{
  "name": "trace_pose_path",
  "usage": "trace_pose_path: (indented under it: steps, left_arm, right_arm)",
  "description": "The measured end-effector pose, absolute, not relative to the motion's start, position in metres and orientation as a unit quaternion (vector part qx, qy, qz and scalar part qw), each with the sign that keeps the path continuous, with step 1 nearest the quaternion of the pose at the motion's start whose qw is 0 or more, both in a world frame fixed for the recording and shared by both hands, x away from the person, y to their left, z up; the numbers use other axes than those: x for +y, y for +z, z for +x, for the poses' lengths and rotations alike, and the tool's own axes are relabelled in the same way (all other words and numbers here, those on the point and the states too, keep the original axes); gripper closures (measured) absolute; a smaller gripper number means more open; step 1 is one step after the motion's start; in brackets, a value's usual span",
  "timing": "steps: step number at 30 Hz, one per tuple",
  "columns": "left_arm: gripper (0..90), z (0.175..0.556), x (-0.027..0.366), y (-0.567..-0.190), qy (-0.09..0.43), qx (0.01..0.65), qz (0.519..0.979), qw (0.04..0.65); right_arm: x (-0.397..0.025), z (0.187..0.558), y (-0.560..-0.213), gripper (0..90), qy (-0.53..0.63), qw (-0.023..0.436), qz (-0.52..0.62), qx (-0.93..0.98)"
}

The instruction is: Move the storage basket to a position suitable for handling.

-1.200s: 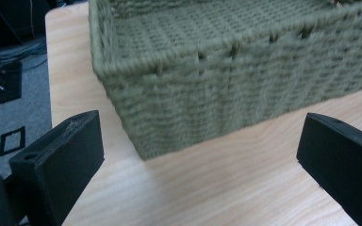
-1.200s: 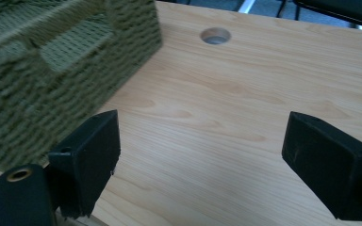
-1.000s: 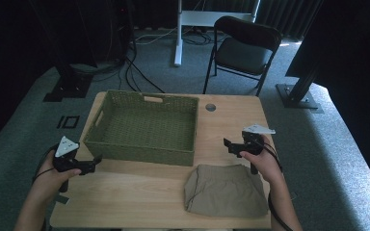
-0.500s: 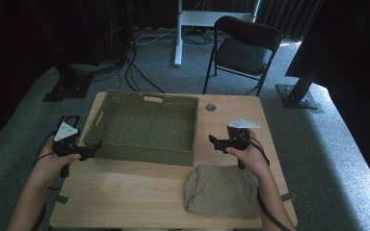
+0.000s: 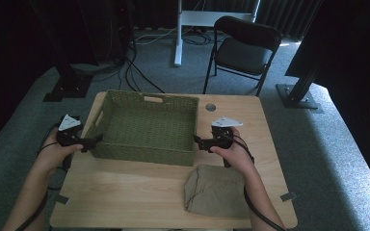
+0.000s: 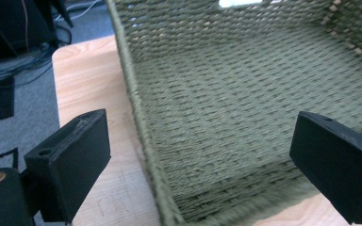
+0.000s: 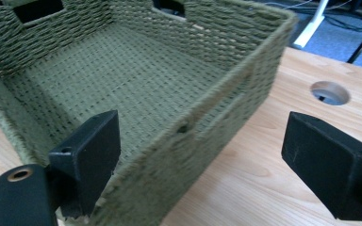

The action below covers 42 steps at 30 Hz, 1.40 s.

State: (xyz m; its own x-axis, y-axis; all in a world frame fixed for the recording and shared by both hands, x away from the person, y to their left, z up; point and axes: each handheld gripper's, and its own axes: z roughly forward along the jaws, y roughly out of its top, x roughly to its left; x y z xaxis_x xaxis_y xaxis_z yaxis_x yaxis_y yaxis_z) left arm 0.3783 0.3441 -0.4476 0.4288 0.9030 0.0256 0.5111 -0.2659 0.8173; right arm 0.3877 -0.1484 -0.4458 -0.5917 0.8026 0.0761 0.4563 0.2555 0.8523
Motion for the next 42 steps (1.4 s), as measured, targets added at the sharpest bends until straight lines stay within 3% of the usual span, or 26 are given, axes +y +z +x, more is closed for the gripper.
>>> trace_pose_path:
  steps: [4,6,11,13,14,17,19,22,25,32,42]
  left_arm:
    - [7.5,0.385,0.347,-0.454,0.250,0.483,0.744,0.389]
    - [15.6,0.387,0.349,-0.456,0.257,0.493,0.733,0.392]
    - [23.2,0.391,0.350,-0.462,0.266,0.495,0.734,0.383]
    - [30.5,0.391,0.350,-0.464,0.267,0.504,0.729,0.379]
    - [39.6,0.392,0.350,-0.465,0.269,0.507,0.726,0.378]
    - [46.3,0.393,0.350,-0.466,0.273,0.530,0.706,0.382]
    - [58.0,0.394,0.349,-0.469,0.274,0.534,0.706,0.375]
    - [68.0,0.393,0.348,-0.471,0.265,0.547,0.702,0.372]
    - [75.0,0.391,0.345,-0.472,0.262,0.555,0.696,0.372]
    - [80.2,0.389,0.341,-0.473,0.275,0.572,0.681,0.366]
    - [81.0,0.383,0.334,-0.476,0.288,0.584,0.664,0.368]
  right_arm:
    - [-0.138,0.388,-0.448,13.7,0.452,0.189,0.408,0.770]
    - [-0.134,0.388,-0.449,13.8,0.451,0.188,0.405,0.773]
    - [-0.124,0.387,-0.452,22.3,0.446,0.183,0.418,0.770]
    - [-0.121,0.388,-0.454,24.9,0.444,0.184,0.421,0.770]
    - [-0.118,0.388,-0.457,29.7,0.441,0.182,0.426,0.769]
    - [-0.116,0.388,-0.459,35.6,0.439,0.181,0.432,0.766]
    - [-0.112,0.388,-0.464,43.0,0.433,0.186,0.435,0.767]
    - [-0.110,0.387,-0.466,50.8,0.417,0.207,0.432,0.772]
    - [-0.112,0.387,-0.465,53.2,0.419,0.192,0.449,0.765]
    - [-0.104,0.385,-0.463,56.7,0.397,0.212,0.462,0.764]
    - [-0.103,0.385,-0.461,60.0,0.385,0.216,0.477,0.760]
